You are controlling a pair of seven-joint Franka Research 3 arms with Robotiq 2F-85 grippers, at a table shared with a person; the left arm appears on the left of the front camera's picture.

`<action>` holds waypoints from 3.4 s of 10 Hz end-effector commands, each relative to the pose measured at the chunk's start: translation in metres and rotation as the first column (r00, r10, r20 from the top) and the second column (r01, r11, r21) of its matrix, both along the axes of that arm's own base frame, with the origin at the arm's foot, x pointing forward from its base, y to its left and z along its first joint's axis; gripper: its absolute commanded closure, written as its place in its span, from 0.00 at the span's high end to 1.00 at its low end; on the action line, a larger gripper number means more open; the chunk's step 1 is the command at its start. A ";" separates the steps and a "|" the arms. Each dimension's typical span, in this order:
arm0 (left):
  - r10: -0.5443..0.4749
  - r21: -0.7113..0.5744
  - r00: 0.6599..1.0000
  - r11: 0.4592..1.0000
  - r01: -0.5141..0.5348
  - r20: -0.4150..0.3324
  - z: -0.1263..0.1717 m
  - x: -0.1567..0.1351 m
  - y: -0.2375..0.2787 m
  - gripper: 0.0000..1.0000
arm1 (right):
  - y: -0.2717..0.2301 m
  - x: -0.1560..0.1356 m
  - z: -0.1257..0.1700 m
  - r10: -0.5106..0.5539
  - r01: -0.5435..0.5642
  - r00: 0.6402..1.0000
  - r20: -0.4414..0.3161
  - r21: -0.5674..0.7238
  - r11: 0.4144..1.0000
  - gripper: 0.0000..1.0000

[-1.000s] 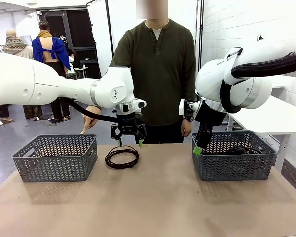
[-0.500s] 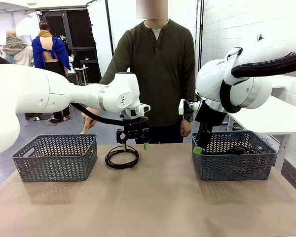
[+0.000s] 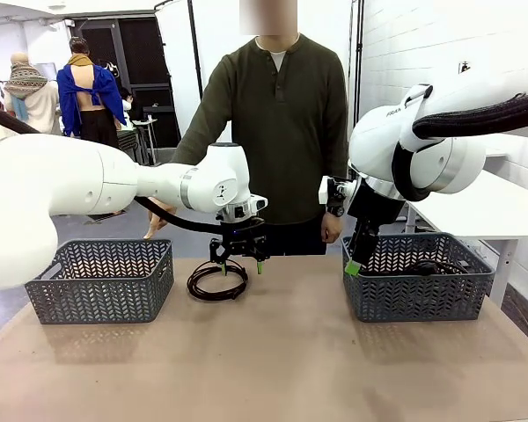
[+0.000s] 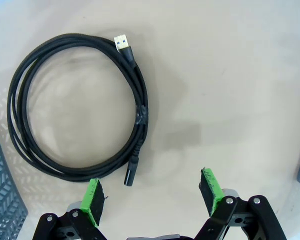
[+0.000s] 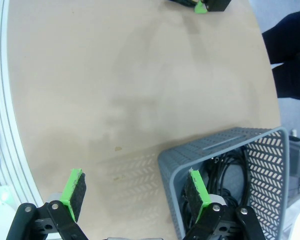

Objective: Organize the cables according to human instructions.
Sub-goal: Pick up a bundle of cables and place it in the basket indicated by the human.

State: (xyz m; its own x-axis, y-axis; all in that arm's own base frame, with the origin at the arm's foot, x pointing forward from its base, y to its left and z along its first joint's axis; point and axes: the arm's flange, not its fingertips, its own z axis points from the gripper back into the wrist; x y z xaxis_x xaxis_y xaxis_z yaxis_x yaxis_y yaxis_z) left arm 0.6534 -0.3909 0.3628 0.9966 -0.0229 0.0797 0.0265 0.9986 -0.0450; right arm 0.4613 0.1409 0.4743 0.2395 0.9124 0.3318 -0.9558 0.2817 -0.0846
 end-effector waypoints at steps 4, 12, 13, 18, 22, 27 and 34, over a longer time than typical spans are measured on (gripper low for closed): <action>0.004 0.000 1.000 1.000 -0.004 0.000 -0.002 0.004 0.000 1.00 | 0.000 0.000 -0.001 -0.006 0.006 1.000 0.000 -0.002 1.000 1.00; 0.004 0.000 1.000 1.000 -0.004 0.000 -0.002 0.004 0.000 1.00 | 0.000 0.000 -0.001 -0.006 0.006 1.000 0.000 -0.002 1.000 1.00; 0.005 0.001 1.000 1.000 -0.005 -0.008 -0.006 0.006 -0.001 1.00 | 0.000 0.000 -0.001 -0.006 0.006 1.000 0.000 -0.002 1.000 1.00; 0.046 -0.006 0.998 0.999 -0.046 0.031 -0.014 0.020 0.001 1.00 | 0.000 0.000 -0.001 -0.006 0.006 1.000 0.000 -0.002 1.000 1.00; 0.041 0.010 0.998 0.999 -0.041 0.040 -0.018 0.036 -0.008 1.00 | 0.000 0.000 -0.001 -0.006 0.006 1.000 0.000 -0.002 1.000 1.00; 0.022 0.027 0.999 0.999 -0.023 0.039 -0.030 0.050 -0.012 1.00 | 0.000 0.000 -0.001 -0.006 0.006 1.000 0.000 -0.002 1.000 1.00; 0.044 0.034 0.997 0.998 -0.046 0.067 -0.040 0.053 -0.010 1.00 | 0.000 0.000 -0.001 -0.006 0.006 1.000 0.000 -0.002 1.000 1.00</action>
State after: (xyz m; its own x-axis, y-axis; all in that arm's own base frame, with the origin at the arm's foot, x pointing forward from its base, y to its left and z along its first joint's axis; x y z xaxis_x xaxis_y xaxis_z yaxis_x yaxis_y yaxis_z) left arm 0.6934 -0.3927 0.3192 0.9933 0.0058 0.1150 -0.0004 0.9989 -0.0465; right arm 0.4613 0.1409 0.4743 0.2396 0.9124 0.3318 -0.9558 0.2818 -0.0846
